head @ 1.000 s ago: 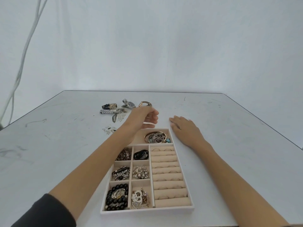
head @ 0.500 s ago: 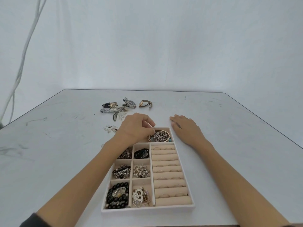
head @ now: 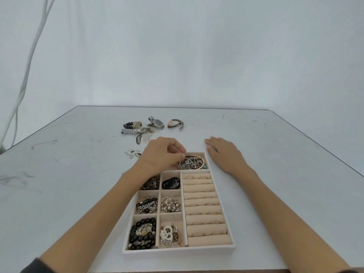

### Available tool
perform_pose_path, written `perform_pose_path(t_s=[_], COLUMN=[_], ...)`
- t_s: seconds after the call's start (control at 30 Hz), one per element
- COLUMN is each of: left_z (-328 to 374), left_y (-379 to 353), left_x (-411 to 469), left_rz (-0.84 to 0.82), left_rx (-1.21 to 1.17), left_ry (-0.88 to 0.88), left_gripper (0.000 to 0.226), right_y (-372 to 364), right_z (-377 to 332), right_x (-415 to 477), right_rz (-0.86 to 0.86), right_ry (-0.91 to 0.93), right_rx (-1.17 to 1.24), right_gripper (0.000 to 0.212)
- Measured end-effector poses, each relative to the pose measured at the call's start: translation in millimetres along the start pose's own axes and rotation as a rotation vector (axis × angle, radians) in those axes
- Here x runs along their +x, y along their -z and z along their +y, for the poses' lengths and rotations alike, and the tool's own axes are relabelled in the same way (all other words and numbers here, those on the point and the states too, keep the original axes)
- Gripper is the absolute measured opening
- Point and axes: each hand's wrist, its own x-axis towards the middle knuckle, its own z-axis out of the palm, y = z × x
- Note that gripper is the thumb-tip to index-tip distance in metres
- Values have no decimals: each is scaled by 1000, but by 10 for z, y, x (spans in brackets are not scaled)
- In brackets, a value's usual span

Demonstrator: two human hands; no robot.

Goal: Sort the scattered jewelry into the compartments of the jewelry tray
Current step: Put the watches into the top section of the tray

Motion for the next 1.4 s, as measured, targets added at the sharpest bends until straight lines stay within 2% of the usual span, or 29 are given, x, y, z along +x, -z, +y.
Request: perform_pose_path(t_s=[0.1,0.17,0.37,0.6,0.83,0.9,1.0,1.07,1.2,1.3,1.4], left_z=[-9,-20,-121,-725,-1057,-1085,-1107,-1153,-1233,-1243,-1238], left_y=[28,68,350,720,871,874,882,898,926,938,940], left_x=[-28,-41,33,144,266,351,480,576,716,772,796], left_rz=[9,44,234,408,608,623,657,638,506,491,467], left_rx=[-46,-70,-235,-101,-57,18,210,348,541,565,561], left_ry=[3,-8,38,198,259,266,297,345,456,445,434], left_gripper=[15,11,15,18,20,18,18,31,60,60,49], right_y=[3,2,11,43,135,166,197,175,19,-130,-276], right_z=[-2,0,-8,-70,-350,-505,-764,-940,-1200,-1272,-1302], right_x=[-7,-4,-12,12,425,587,842,1029,1361,1550,1665], right_rz=[4,5,-1,44,70,78,51,-26,-158,-183,-214], right_ry=[7,10,12,22,-89,-115,-80,-17,63,62,51], right_rx=[0,2,-13,-78,-247,-209,-6,86,15,-13,-45], right_gripper=[41,41,41,38,22,23,19,21,21,30,21])
